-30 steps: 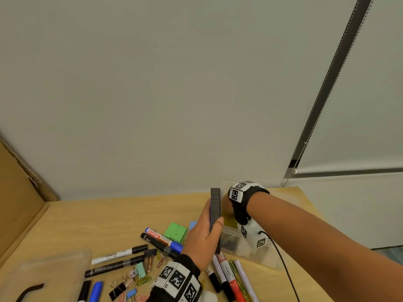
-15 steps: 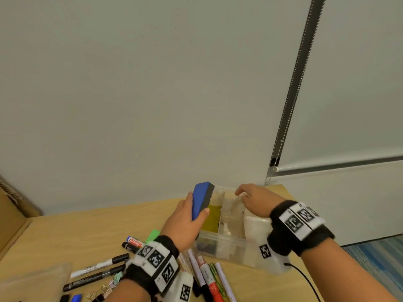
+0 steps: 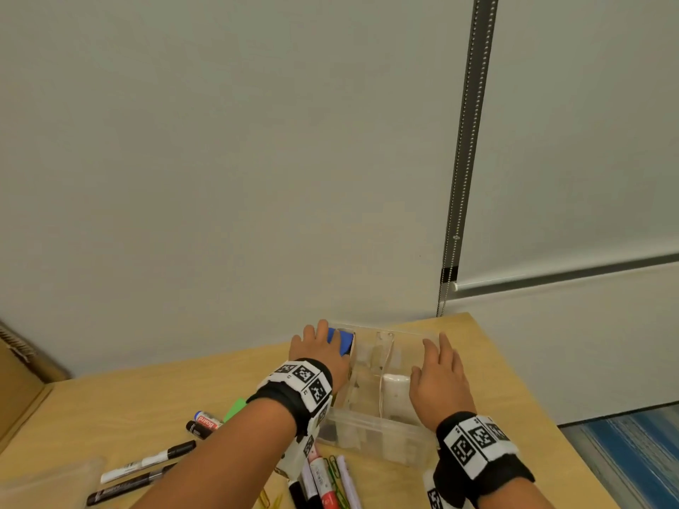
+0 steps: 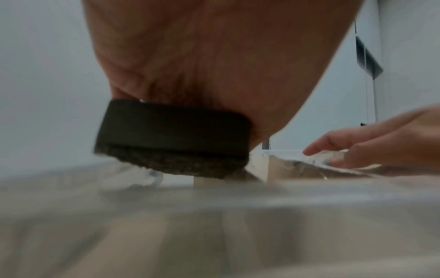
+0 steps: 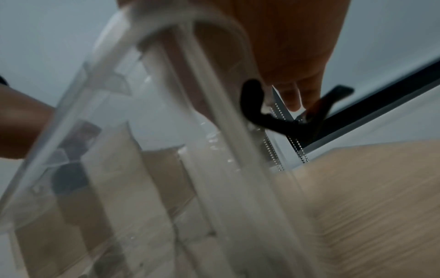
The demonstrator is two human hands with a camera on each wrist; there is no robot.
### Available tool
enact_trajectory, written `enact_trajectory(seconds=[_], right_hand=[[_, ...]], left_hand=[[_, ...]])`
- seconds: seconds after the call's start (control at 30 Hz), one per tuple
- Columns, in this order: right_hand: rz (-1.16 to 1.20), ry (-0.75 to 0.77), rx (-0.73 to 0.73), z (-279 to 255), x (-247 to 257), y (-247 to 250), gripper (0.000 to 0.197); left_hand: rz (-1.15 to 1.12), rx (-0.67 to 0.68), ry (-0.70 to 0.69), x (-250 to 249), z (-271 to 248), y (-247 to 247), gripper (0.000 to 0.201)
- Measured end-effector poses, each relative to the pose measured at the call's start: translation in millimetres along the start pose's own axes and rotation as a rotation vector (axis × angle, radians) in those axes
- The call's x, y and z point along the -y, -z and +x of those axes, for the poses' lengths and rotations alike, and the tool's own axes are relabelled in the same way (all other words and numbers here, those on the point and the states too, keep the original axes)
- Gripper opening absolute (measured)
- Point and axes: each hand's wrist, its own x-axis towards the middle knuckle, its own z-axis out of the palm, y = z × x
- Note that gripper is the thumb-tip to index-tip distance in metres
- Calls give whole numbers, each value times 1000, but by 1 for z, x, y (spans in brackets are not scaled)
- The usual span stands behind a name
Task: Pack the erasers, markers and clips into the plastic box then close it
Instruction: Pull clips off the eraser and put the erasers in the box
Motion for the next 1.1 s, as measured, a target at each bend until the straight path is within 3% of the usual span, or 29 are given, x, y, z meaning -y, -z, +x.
enact_trajectory(seconds=[0.2,0.4,0.5,0.57,0.83,0.97,1.1], right_hand=[[30,33,-63,0,-3,-6,56],[46,47,-78,1,-4,-8,56],[45,49,-80,0,-4,-7,56],[41,47,-73,0,-4,-7,56],[9,53,-60,-1,-3,-5,55],[5,49,-44,-2,-1,-2,55],[16,54,-26,0,-1,-3,54]], left_hand=[[-93,77,-79,2,5,8,44],[186,231,-220,11,27,-5,44],[241,294,-241,8,38,-12,74],[289,297,-265,8,38,-12,82],[373,283,-264,11,30,-21,74],[105,302,-249,19,21,10,68],[-341,-50,-183,54,-17,30,40]])
